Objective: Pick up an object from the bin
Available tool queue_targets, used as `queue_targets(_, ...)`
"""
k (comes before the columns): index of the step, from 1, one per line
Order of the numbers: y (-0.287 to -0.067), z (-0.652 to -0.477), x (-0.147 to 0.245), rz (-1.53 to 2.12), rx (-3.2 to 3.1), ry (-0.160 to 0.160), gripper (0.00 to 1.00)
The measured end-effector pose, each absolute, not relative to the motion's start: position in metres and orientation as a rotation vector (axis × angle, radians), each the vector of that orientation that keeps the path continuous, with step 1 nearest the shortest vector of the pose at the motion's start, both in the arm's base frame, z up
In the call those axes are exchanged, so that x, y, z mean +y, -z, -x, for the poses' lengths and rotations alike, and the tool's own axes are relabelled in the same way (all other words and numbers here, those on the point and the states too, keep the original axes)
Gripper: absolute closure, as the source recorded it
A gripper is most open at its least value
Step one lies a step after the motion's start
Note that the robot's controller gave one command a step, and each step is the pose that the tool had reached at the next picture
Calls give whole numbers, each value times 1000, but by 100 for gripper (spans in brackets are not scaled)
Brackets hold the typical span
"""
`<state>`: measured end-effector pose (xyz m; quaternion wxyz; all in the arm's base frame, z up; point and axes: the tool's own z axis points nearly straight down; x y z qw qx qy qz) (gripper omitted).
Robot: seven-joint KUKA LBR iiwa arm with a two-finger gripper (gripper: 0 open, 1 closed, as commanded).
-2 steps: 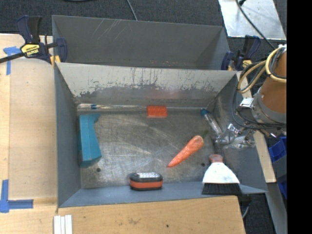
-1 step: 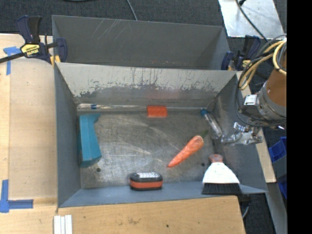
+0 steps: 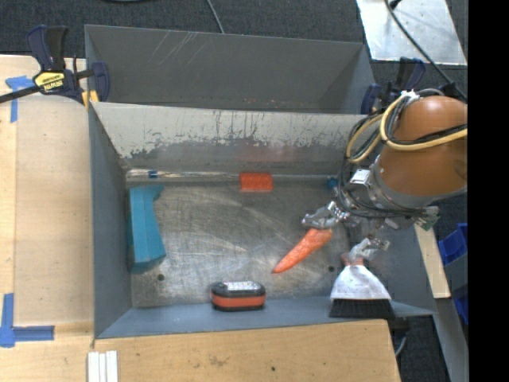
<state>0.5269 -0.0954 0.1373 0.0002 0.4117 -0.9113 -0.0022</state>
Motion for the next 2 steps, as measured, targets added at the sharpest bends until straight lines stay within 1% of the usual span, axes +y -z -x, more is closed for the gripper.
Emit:
queue_targets(1, -140, -528, -97, -1294, -2866, -1, 0)
queue_targets(2, -76, -510, -37, -1369, -2833, -9, 100)
